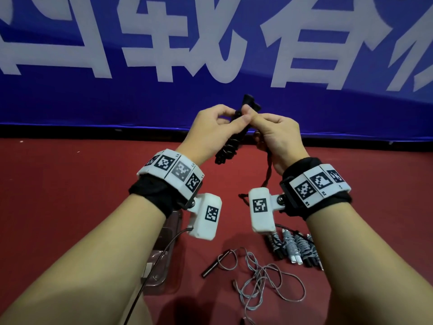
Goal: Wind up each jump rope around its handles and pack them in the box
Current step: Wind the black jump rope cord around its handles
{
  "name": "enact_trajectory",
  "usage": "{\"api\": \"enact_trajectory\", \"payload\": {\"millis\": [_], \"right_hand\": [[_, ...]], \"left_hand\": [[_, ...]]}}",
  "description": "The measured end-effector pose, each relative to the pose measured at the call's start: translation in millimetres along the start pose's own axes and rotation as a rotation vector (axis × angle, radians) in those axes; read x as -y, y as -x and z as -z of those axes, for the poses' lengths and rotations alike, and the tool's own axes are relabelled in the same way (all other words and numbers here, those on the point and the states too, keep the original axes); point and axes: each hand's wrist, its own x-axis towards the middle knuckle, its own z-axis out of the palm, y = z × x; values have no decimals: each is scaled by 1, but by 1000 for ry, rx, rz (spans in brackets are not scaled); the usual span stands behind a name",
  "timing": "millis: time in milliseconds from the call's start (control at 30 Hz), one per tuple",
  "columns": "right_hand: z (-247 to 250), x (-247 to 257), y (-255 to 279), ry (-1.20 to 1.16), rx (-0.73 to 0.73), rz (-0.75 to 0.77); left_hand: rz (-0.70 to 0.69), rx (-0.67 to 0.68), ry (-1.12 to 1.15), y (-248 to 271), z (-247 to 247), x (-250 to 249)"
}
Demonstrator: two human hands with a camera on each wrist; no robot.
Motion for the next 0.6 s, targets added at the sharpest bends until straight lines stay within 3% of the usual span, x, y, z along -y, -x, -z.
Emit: {"api": "enact_trajectory", "payload": {"millis": [333,600], "right_hand": [[15,7,-7,-18,406,14],[12,1,-8,-93,513,-21]], "left_hand": [[195,-35,354,3,9,-11],[402,197,572,4,18,-12]]}}
